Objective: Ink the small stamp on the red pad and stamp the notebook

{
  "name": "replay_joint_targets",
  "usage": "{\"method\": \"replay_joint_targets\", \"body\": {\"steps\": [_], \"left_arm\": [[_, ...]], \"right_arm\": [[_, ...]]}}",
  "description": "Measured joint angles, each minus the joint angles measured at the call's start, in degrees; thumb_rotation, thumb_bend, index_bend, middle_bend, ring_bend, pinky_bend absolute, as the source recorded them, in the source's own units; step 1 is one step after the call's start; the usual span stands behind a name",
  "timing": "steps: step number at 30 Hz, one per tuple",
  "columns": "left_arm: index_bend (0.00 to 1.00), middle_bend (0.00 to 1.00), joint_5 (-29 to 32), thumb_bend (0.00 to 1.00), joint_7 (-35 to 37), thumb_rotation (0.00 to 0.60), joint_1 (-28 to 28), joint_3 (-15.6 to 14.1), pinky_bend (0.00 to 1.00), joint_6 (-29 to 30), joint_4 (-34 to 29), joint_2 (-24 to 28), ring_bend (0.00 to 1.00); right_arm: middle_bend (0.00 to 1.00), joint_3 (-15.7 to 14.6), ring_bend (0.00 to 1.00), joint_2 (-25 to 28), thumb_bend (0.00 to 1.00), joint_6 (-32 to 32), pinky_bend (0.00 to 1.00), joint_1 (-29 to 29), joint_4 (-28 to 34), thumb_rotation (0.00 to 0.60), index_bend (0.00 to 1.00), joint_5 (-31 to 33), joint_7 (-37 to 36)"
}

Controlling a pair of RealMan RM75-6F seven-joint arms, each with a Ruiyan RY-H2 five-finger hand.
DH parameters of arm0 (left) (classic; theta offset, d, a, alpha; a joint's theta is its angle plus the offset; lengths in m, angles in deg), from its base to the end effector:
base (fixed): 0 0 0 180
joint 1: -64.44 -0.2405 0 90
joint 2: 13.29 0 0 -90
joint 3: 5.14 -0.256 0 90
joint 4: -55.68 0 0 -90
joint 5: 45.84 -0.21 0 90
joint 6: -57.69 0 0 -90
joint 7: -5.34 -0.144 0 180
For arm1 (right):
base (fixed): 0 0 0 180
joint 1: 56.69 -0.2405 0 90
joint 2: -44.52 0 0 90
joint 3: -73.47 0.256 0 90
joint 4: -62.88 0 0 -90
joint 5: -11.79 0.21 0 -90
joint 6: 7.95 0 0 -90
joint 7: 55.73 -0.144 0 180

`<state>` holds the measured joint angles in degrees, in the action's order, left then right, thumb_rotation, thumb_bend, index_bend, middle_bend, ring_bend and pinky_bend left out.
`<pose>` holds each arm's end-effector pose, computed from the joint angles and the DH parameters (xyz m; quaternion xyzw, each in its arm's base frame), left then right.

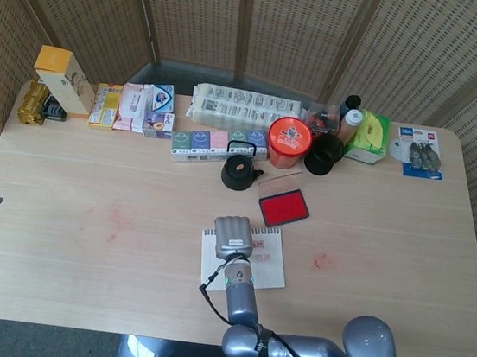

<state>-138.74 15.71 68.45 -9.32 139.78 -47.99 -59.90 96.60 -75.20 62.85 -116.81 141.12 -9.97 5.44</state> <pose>-0.2909 0.1466 0.2061 -0.6316 -0.4465 -0.3630 0.5196 -0.0232 -0.3118 -0.1372 0.7273 -0.4450 0.2348 0.4669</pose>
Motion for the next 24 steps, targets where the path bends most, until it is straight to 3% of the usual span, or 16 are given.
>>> {"method": "replay_joint_targets", "body": {"steps": [11,18,24], "left_arm": [[0.0,0.0,-0.54,0.0,0.2,0.6,0.04,-0.23,0.0,-0.06,-0.08,0.03,0.0],[0.0,0.0,-1.45,0.0,0.49,0.6,-0.32,-0.45,0.0,0.84,-0.04,0.19,0.0],[0.0,0.0,-1.93,0.0,-0.14,0.6,-0.26,-0.71,0.0,0.63,-0.2,0.03,0.0]], "right_arm": [[0.95,2.25,1.0,3.61,0.48,5.97,1.0,-0.2,10.0,0.6,0.63,1.22,4.02],[0.95,4.63,1.0,6.76,0.48,13.81,1.0,-1.53,19.59,0.6,0.63,2.73,9.22],[0.95,4.33,1.0,8.57,0.48,17.86,1.0,-1.7,23.88,0.6,0.63,4.15,11.2]]}}
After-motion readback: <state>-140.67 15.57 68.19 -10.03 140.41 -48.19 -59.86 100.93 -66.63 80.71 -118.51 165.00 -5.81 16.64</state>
